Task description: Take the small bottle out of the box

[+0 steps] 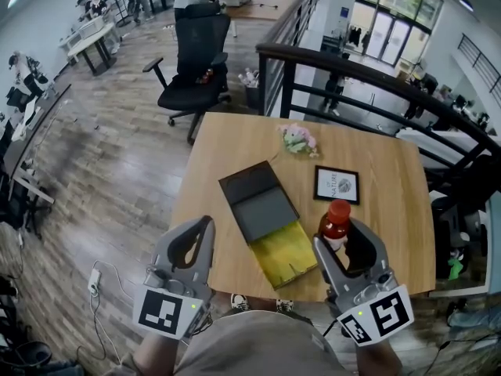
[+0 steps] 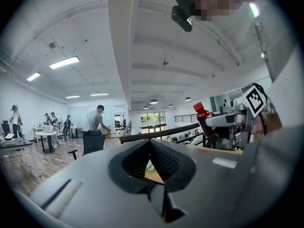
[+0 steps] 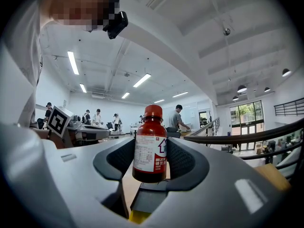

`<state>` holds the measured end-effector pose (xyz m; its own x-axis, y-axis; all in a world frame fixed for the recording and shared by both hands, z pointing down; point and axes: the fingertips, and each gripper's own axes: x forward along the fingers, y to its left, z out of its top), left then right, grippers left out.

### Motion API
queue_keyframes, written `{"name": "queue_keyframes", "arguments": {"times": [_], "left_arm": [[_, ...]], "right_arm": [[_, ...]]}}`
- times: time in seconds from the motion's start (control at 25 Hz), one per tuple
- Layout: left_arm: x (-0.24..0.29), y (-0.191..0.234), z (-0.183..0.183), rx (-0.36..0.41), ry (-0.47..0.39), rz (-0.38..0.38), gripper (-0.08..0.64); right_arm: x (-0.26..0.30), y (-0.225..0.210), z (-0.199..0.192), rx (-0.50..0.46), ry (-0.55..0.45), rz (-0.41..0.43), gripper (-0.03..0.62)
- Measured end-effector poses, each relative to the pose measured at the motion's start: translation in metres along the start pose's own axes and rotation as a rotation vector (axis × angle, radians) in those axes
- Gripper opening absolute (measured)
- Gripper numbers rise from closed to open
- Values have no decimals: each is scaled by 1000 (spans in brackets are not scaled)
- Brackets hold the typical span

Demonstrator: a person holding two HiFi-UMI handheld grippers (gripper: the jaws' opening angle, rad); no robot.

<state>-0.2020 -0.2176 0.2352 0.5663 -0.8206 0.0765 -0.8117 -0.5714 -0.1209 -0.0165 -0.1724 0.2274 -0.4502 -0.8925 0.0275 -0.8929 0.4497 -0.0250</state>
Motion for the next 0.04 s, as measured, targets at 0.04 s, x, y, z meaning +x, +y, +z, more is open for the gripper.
{"name": "queue_keyframes", "arguments": {"times": [0.04], "left_arm": [[1, -1, 1, 1, 1, 2, 0]], "right_arm": [[0, -1, 0, 0, 1, 0, 213]]}}
